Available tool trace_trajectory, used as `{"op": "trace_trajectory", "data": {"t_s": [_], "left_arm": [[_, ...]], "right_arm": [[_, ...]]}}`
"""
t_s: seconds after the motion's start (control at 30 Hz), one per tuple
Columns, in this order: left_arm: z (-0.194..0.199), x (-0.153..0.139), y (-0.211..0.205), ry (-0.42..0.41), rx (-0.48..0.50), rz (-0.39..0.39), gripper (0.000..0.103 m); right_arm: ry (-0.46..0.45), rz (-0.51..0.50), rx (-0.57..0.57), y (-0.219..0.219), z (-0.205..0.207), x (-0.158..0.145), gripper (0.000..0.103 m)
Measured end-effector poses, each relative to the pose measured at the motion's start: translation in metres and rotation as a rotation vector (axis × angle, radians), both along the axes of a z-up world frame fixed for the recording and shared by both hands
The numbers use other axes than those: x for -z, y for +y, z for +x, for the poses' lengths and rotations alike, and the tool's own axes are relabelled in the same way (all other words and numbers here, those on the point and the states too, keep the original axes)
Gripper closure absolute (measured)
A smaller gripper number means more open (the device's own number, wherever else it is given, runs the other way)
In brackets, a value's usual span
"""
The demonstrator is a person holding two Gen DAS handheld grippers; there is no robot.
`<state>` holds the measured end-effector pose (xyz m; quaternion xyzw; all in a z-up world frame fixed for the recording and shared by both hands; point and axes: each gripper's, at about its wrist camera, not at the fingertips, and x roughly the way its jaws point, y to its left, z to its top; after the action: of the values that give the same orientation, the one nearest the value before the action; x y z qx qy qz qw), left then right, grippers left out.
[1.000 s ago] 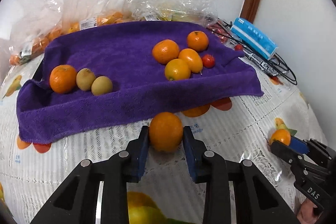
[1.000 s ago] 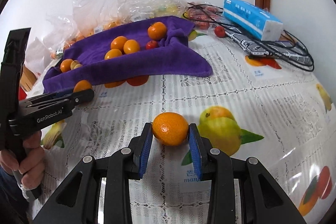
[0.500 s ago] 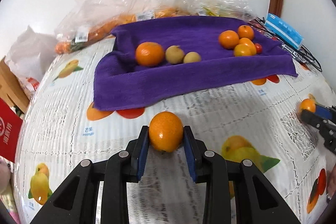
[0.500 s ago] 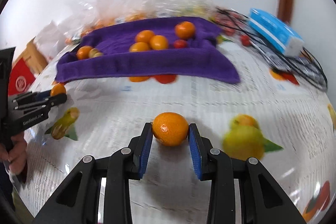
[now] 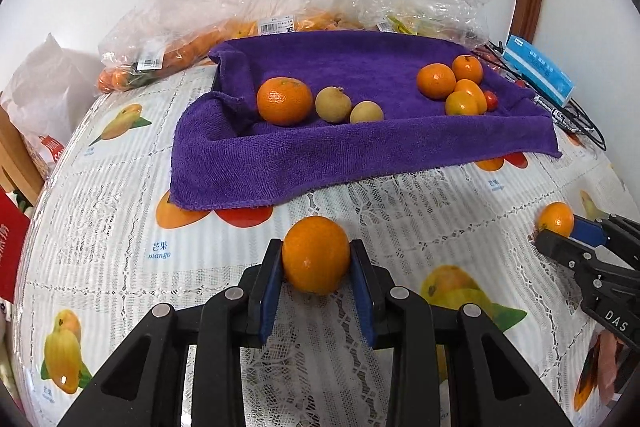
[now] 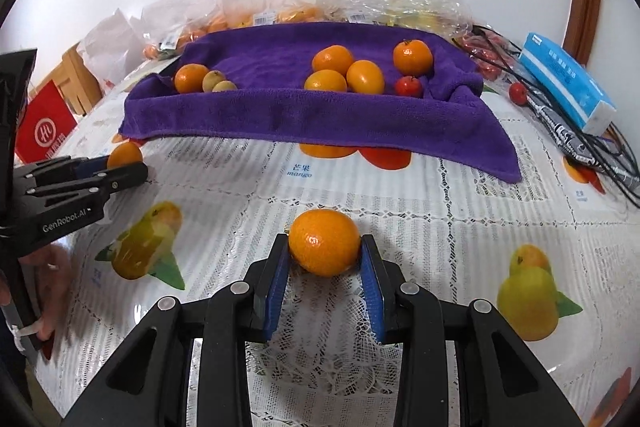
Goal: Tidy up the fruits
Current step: 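Hold both mandarins in the grippers above the tablecloth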
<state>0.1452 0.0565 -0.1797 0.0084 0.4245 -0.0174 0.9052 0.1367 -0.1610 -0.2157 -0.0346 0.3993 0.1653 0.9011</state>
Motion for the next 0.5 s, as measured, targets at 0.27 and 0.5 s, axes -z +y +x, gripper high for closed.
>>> {"op": "trace_trajectory", "data": {"t_s": [0.27, 0.5], "left_arm": [[-0.0003, -0.0003, 0.0021, 0.0, 0.0, -0.014, 0.072], [-0.0002, -0.0001, 0.0012, 0.001, 0.003, -0.017, 0.071]], "right_arm": [[-0.002, -0.011, 0.002, 0.0024, -0.0015, -0.0006, 0.068], [0.003, -0.001, 0.009, 0.0001, -0.0005, -0.0001, 0.068]]}}
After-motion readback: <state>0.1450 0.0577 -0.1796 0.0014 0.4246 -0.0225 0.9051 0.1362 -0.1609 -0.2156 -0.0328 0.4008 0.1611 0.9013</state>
